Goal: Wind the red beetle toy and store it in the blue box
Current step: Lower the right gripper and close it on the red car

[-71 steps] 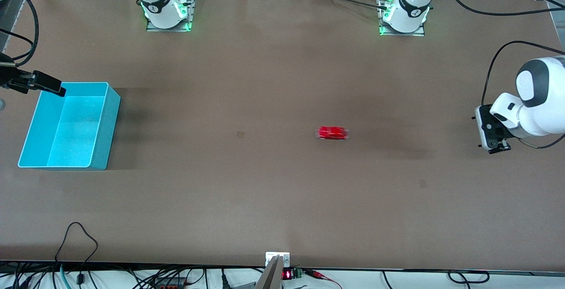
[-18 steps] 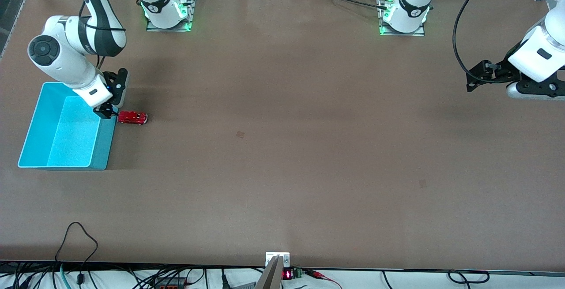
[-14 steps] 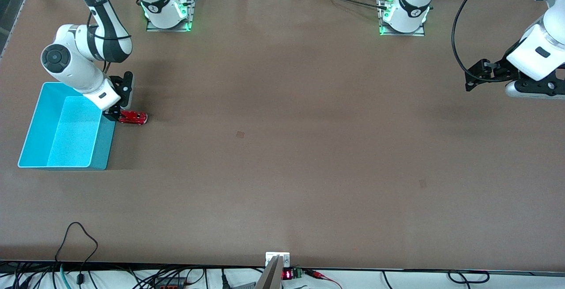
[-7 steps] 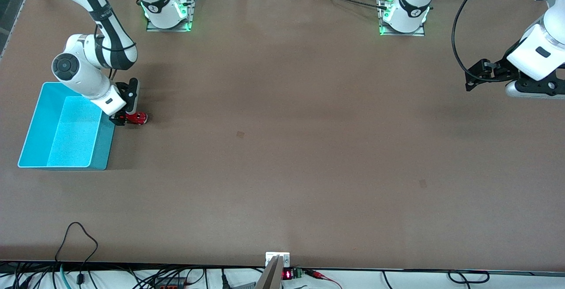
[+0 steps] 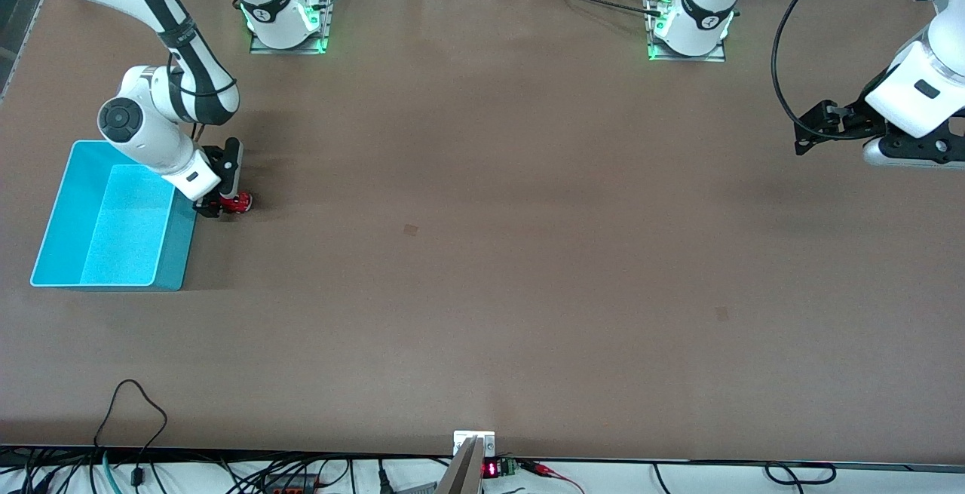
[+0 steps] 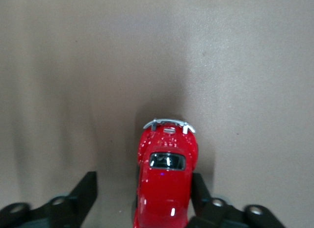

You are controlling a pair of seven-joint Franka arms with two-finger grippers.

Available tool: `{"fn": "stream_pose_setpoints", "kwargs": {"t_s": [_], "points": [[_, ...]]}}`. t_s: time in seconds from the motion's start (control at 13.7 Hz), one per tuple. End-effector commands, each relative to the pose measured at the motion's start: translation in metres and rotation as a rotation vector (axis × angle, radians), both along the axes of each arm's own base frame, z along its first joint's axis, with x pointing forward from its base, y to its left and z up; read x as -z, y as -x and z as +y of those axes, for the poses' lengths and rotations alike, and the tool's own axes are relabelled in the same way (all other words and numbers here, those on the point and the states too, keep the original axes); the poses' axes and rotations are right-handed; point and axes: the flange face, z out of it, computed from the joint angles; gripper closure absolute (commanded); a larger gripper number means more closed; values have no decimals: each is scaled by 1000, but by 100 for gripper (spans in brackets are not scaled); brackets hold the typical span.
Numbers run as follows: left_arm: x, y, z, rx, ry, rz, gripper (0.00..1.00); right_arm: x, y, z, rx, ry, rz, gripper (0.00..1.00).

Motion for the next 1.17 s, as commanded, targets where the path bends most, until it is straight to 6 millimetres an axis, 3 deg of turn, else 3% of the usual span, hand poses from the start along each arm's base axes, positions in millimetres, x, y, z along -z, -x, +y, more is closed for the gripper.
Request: {"fn": "stream_pose_setpoints", "kwargs": {"t_s": [0.0,0.36,0.58,0.73,1.02,1.09], "points": [[-6,7,0,-11,8,-2,0,2,0,-8,-14,-3,-12,89],[-6,7,0,-11,8,-2,0,-3,-2,-7,-9,-1,-18,95],[-6,7,0,-11,8,-2,0,-22,-15,8,22,-6,-57,100],[-6,7,0,-11,8,-2,0,-44,-33,24,171,-12,-85,100],[-6,7,0,-10,8,-2,0,-112,-39,83,541,-35,-158,100],[-6,7,0,-10,8,-2,0,-124,-41,85,602,-38,-173,100]]}}
